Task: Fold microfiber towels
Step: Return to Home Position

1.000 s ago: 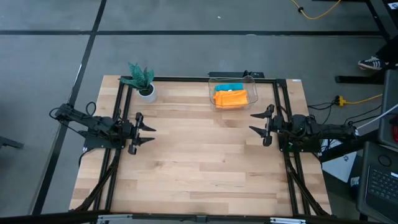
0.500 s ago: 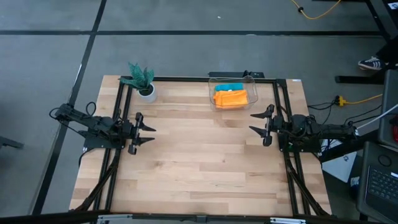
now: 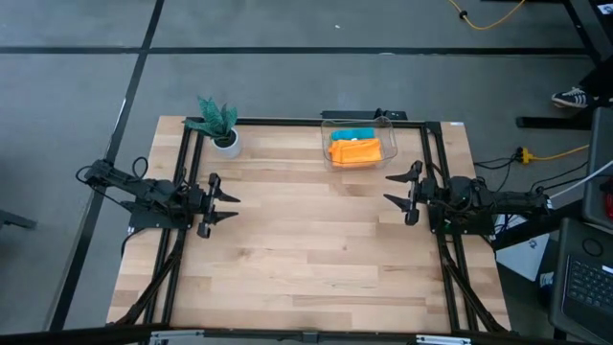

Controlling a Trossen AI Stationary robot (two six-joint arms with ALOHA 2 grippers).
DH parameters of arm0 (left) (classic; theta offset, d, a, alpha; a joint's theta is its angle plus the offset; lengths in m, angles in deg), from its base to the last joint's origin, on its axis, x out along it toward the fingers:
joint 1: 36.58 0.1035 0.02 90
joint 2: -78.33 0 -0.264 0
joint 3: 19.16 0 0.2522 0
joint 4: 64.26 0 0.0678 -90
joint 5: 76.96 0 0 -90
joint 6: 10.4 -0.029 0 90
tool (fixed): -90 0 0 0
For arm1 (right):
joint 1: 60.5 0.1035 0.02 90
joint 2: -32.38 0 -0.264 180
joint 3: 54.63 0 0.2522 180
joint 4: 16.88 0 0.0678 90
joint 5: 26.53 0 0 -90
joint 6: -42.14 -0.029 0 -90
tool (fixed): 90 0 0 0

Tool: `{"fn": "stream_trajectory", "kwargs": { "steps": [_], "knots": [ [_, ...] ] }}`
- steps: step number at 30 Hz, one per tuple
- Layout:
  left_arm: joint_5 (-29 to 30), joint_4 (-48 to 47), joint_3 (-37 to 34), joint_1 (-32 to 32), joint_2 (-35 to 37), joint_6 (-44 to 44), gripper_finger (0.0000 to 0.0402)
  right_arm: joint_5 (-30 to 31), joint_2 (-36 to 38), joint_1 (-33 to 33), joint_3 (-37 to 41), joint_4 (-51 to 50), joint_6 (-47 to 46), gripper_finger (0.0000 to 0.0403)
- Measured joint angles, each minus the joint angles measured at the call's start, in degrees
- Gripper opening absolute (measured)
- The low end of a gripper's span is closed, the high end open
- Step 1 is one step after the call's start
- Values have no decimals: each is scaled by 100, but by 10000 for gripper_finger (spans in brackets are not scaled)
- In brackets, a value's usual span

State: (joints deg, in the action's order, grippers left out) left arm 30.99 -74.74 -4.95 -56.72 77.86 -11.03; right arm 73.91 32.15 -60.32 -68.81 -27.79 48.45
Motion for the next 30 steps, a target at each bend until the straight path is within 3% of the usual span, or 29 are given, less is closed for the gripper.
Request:
{"fn": "stream_trajectory", "kwargs": {
  "steps": [30],
  "knots": [
    [1,0,2,-1,0,2,162,0,-2,-2,0,0,0,261]
  ]
}}
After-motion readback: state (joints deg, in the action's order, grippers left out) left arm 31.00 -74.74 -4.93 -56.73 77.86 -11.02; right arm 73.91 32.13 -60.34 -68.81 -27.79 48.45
